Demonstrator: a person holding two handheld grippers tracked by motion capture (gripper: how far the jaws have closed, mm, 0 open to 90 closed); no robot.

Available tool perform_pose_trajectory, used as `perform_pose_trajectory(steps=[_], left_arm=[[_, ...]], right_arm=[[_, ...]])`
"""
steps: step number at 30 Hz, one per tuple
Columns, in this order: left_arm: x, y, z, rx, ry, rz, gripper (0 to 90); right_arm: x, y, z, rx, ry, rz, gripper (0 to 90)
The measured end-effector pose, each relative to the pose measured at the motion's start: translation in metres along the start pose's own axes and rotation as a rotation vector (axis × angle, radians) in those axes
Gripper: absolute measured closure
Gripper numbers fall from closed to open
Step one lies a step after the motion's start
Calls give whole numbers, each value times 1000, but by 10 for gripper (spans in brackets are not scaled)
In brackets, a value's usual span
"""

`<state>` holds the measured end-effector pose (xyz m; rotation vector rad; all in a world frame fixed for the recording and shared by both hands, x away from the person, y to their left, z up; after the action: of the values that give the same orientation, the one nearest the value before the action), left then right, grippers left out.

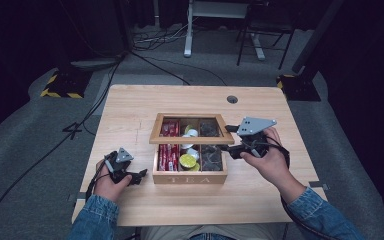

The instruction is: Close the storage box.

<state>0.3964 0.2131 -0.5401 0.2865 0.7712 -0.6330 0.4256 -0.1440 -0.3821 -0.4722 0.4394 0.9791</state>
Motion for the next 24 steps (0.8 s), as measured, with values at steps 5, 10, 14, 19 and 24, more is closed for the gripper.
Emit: perform_pose_trajectory(steps=[5, 10, 14, 19, 24], left_arm=[[0, 0, 0, 0, 0, 1, 152], [0, 0, 0, -1, 1, 0, 151], [0, 0, 0, -1, 1, 0, 152], [0, 0, 0, 1, 1, 1, 151], [0, 0, 0, 1, 1, 1, 152]], right_arm=[[2, 8, -8, -36, 8, -16, 338], [6, 16, -16, -71, 22, -26, 321], [9, 22, -22, -78, 31, -22, 293], [12, 29, -29, -117, 54, -31, 283], [15, 33, -34, -133, 64, -32, 271]])
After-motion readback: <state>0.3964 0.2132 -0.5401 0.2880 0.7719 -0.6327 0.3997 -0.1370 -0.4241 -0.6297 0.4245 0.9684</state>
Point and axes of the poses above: each handheld gripper's, and its own axes: x roughly forward along the jaws, z roughly out of its top, y roughly to its left, the point moved 5 cm from there along x, roughly forward along the jaws, and after that the axes turned 3 degrees about x, right-handed, at the moved point
